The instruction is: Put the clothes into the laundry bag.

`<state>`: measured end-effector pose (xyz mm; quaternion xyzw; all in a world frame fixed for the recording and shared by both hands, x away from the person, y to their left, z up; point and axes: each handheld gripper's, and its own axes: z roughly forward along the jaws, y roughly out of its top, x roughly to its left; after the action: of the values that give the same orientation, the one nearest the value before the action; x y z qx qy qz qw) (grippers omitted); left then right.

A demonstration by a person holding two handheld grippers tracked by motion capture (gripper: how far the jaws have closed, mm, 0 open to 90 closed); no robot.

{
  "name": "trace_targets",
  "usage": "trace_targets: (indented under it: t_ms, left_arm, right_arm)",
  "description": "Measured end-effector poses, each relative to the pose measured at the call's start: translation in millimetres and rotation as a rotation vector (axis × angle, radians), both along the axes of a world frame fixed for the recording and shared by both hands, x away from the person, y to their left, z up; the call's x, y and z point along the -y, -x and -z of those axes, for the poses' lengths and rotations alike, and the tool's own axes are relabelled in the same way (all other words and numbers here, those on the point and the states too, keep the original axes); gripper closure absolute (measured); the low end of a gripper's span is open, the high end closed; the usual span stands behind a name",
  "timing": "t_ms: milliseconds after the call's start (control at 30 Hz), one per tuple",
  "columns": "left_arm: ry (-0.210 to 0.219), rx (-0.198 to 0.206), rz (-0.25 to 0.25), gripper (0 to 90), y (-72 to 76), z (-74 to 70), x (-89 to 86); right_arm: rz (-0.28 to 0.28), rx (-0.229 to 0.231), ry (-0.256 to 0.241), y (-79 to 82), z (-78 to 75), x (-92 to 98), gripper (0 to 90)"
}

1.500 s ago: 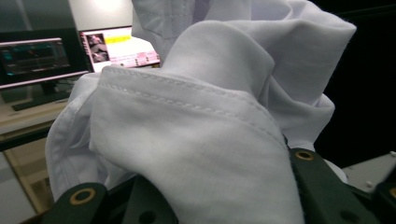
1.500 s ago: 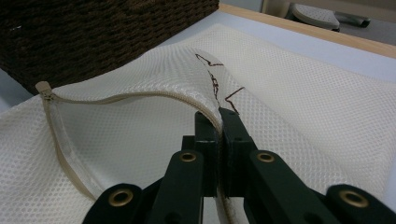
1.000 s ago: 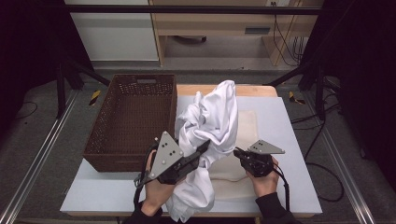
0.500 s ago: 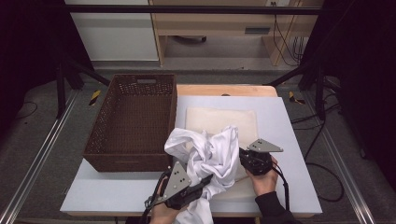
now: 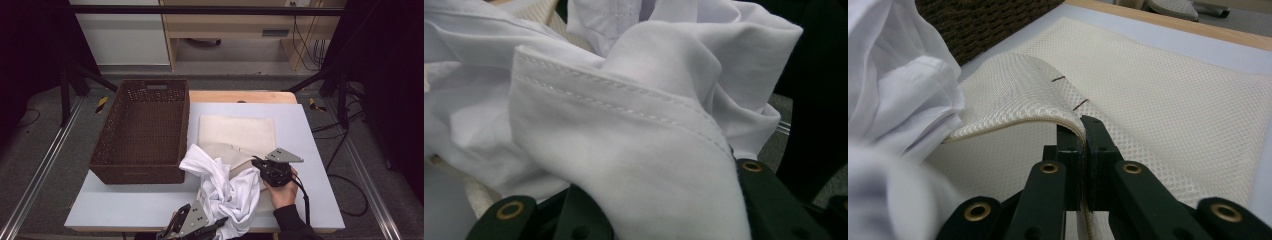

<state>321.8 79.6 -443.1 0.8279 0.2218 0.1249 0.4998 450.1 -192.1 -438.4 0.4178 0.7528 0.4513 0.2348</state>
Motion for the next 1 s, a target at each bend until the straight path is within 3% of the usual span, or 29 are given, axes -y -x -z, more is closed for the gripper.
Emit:
trace_targets:
  t_ms: [167,300,367,567,700,833,1000]
  left_arm:
    - [-0.014,-0.047,0.006,65.1,-1.2,9.8,3.4]
    - [-0.062,-0.059,-0.063,64.6,-9.8,1.9,15.2]
    - [-0.087,-0.047,-0.099,64.1,-14.5,-2.6,22.8]
    - [-0.176,-0.057,-0.099,62.7,-43.5,-11.9,50.2]
    - [-0.217,-0.054,-0.109,62.0,-64.1,-7.3,68.2]
    - [-0.209,-0.062,-0.089,55.3,-73.7,7.5,79.4]
    - [-0.161,-0.066,-0.078,43.6,-69.6,8.0,70.8]
  right_arm:
    - [0.001,0.001,-0.007,0.9,-0.7,0.1,87.2]
    - [-0.011,0.005,-0.009,2.5,-1.0,-1.1,87.2]
    - [-0.015,0.007,-0.013,3.8,-1.3,-2.1,87.2]
    - [-0.019,0.016,-0.019,5.7,-2.7,-2.0,87.2]
    - [-0.03,0.024,-0.025,8.1,-3.9,-2.1,87.2]
    - [-0.033,0.031,-0.002,10.2,-3.4,-3.2,87.2]
    - [-0.036,0.024,0.0,9.1,-1.3,0.4,86.8]
